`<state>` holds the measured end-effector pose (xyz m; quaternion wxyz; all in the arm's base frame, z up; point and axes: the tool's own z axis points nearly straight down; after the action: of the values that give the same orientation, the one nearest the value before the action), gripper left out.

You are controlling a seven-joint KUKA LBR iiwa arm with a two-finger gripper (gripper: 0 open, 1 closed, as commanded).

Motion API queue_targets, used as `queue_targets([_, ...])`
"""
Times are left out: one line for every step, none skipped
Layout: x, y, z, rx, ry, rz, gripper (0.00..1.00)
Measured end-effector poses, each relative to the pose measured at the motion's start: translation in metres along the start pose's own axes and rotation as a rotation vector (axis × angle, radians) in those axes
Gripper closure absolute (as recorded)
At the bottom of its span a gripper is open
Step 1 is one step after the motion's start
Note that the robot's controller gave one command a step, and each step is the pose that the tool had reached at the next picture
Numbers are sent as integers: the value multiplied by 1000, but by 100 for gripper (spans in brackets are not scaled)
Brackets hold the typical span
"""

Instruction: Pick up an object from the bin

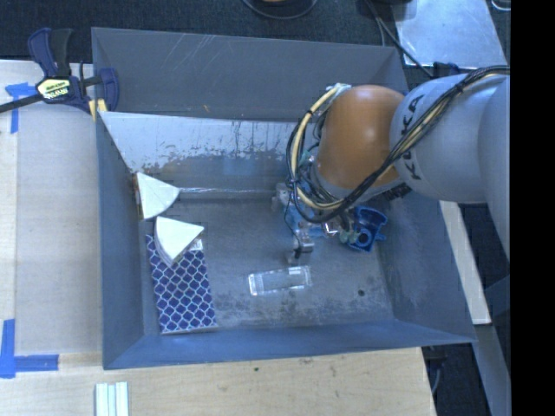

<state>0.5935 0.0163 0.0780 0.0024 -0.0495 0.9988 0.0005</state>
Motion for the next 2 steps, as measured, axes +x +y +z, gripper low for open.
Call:
queue_targets([50, 49, 6, 0, -2, -333, 0])
queue_targets([53, -11, 7, -1, -5, 9, 0])
